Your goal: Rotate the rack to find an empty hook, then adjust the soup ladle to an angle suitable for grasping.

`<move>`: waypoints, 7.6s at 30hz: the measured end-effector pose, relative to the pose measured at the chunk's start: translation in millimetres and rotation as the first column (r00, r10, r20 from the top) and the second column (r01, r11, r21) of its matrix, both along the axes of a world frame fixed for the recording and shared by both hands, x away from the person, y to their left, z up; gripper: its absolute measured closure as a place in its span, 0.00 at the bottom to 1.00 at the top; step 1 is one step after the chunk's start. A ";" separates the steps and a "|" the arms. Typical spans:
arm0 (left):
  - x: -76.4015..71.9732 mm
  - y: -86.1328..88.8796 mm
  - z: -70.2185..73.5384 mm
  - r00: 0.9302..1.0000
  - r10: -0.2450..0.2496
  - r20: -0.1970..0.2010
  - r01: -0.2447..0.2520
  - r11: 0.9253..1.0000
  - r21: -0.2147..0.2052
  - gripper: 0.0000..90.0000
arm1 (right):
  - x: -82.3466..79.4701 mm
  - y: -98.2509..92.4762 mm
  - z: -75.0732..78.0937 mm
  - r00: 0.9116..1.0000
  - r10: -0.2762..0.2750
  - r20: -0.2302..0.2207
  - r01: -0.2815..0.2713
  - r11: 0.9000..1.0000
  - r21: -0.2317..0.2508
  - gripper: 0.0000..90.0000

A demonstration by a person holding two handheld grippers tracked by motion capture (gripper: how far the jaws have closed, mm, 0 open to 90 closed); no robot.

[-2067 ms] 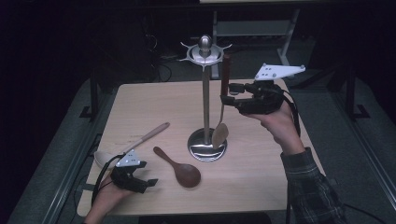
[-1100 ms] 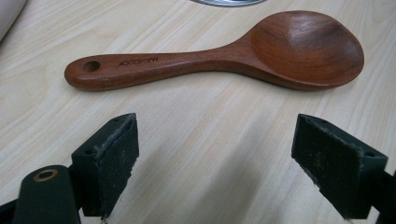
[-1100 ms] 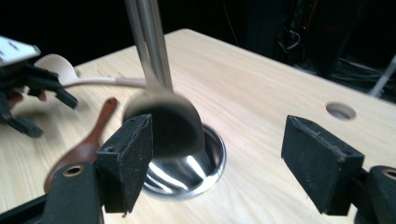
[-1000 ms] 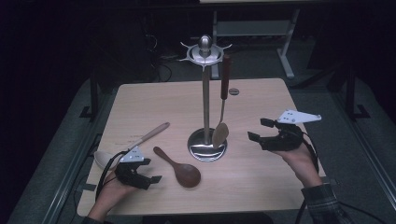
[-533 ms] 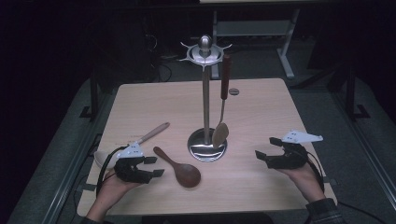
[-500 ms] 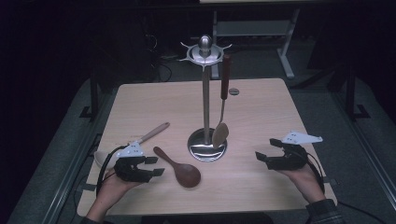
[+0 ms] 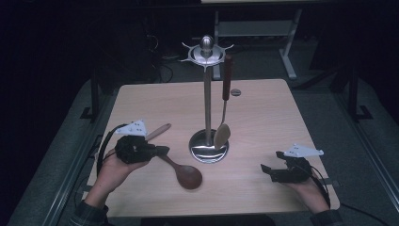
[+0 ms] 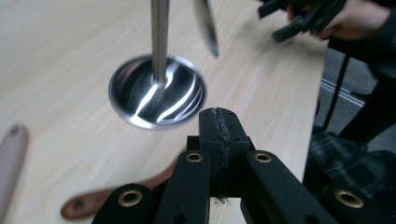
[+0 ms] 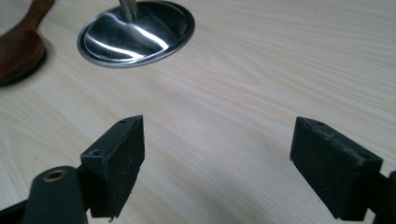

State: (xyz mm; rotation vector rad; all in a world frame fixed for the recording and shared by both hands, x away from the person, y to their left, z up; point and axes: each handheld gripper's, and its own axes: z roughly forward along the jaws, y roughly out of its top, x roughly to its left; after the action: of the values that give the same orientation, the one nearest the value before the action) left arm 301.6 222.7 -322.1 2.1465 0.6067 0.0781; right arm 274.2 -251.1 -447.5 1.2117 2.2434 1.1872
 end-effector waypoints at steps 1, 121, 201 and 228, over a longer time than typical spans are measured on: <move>1.6 -2.5 7.5 1.000 -0.006 0.007 0.006 1.000 0.004 1.00 | -0.6 0.4 -0.6 1.000 0.004 0.004 -0.004 1.000 -0.010 0.19; 77.5 -59.7 205.6 0.973 0.054 0.223 -0.048 0.998 -0.031 1.00 | 5.1 1.1 -12.5 1.000 -0.004 -0.020 0.003 0.999 -0.043 0.16; 61.6 -57.6 203.8 0.965 0.105 0.239 -0.087 0.993 -0.083 1.00 | 7.8 1.6 -17.2 0.999 0.005 -0.042 -0.007 0.999 -0.047 0.16; 43.3 -19.7 107.0 0.984 0.084 0.156 -0.091 0.995 0.038 1.00 | 8.0 1.7 -17.5 0.999 0.005 -0.046 -0.007 0.999 -0.043 0.16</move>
State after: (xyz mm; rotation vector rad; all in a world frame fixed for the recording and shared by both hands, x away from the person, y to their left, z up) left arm 344.9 203.0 -215.1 2.1330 0.6130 0.3058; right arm 282.2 -249.4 -465.0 1.2280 2.2956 1.1183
